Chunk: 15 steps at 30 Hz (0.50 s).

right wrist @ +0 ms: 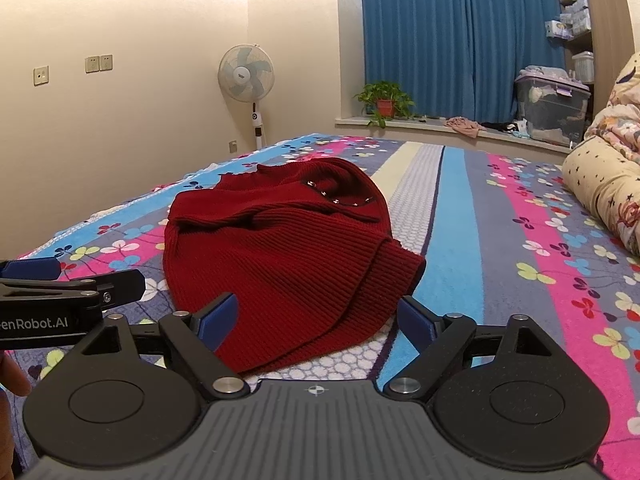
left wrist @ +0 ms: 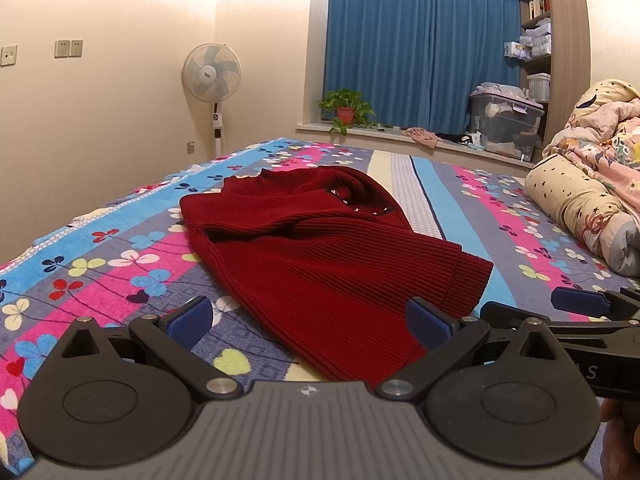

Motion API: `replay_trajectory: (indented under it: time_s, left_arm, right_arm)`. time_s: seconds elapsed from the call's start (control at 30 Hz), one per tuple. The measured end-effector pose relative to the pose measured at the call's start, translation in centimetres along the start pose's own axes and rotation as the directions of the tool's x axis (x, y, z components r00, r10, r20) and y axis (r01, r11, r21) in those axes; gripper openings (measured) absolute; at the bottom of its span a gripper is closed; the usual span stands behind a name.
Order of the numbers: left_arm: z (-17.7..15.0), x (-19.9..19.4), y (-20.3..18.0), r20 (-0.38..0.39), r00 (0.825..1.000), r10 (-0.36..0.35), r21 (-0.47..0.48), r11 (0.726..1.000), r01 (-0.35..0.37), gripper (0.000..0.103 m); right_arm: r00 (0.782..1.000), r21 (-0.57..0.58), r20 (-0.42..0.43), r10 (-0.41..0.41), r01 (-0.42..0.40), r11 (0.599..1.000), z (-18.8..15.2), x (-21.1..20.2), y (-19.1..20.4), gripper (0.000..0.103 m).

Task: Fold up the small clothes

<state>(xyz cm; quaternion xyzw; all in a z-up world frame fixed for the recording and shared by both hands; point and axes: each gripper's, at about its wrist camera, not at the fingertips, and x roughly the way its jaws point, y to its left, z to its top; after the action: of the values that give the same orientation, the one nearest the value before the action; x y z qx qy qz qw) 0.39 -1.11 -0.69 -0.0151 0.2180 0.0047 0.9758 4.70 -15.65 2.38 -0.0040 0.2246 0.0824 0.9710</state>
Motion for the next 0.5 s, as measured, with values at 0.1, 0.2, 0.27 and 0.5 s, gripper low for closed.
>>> replay_trajectory:
  time_s: [0.1, 0.2, 0.27, 0.5]
  left_arm:
    - [-0.05, 0.01, -0.08, 0.000, 1.000, 0.001, 0.000, 1.000, -0.001, 0.103]
    - [-0.03, 0.12, -0.06, -0.001, 1.000, 0.000, -0.003, 1.000, 0.000, 0.103]
    - [-0.03, 0.19, -0.11, -0.003, 1.000, 0.000, -0.004, 1.000, 0.000, 0.103]
    - [-0.03, 0.21, -0.09, -0.002, 1.000, 0.000, -0.003, 1.000, 0.000, 0.103]
  right_arm:
    - [1.000, -0.004, 0.002, 0.000, 0.000, 1.000, -0.06, -0.02, 0.06, 0.085]
    - [1.000, -0.004, 0.003, 0.000, 0.000, 1.000, -0.05, -0.03, 0.12, 0.085]
    - [1.000, -0.006, 0.003, -0.001, 0.001, 1.000, -0.07, -0.04, 0.17, 0.085]
    - [1.000, -0.005, 0.003, 0.000, 0.000, 1.000, -0.07, -0.06, 0.16, 0.085]
